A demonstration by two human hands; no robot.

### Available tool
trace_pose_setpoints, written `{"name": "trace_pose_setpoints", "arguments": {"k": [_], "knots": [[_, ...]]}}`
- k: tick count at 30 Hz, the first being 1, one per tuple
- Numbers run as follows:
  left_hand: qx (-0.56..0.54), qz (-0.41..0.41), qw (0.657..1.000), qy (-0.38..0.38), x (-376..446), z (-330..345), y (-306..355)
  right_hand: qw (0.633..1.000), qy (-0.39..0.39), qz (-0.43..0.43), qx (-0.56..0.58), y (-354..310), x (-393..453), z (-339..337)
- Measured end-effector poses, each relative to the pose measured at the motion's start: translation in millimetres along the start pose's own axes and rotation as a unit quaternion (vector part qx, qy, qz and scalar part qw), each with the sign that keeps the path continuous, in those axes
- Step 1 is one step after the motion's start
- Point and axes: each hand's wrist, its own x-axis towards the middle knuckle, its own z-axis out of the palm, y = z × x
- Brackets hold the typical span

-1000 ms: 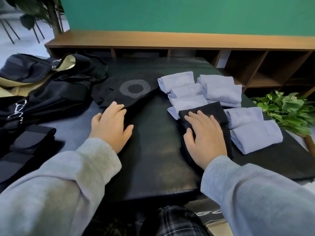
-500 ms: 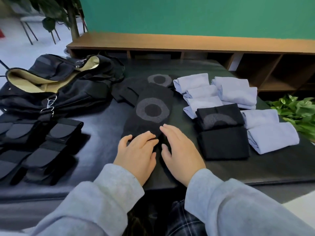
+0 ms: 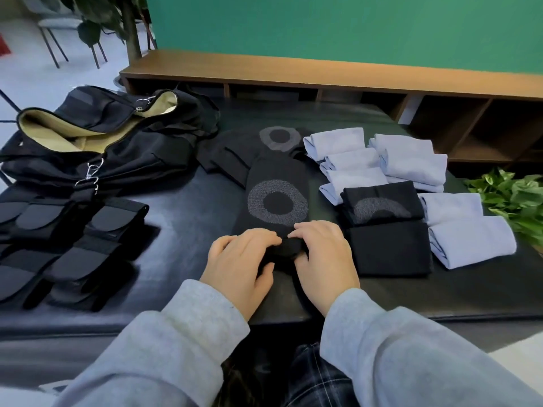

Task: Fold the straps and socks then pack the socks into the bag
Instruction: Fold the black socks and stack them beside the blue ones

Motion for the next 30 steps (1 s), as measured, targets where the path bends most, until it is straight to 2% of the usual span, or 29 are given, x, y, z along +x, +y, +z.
{"name": "trace_pose_setpoints", "arguments": {"k": [4, 12, 15, 17, 21, 30], "knots": [[0.01, -0.09, 0.996, -0.009, 1, 1, -3, 0.998, -0.037, 0.04, 0.006, -4, 1, -7], [0.006, -0.096, 0.994, -0.059, 1, -4, -1, 0.992, -0.065, 0.082, 0.07, -5, -6, -18], [-0.024, -0.113, 0.993, -0.039, -2, -6, -6, 0.99, -0.076, 0.07, 0.091, 0, -12, -20], [-0.043, -0.108, 0.993, -0.012, -6, -8, -9, 0.992, -0.07, 0.051, 0.096, 2, -15, -20], [-0.051, -0.104, 0.993, -0.005, -15, -14, -11, 0.994, -0.044, 0.033, 0.097, 3, -19, -19], [-0.076, -0.184, 0.979, -0.034, -17, -20, -3, 0.995, -0.022, 0.044, 0.085, -3, -22, -23]]}}
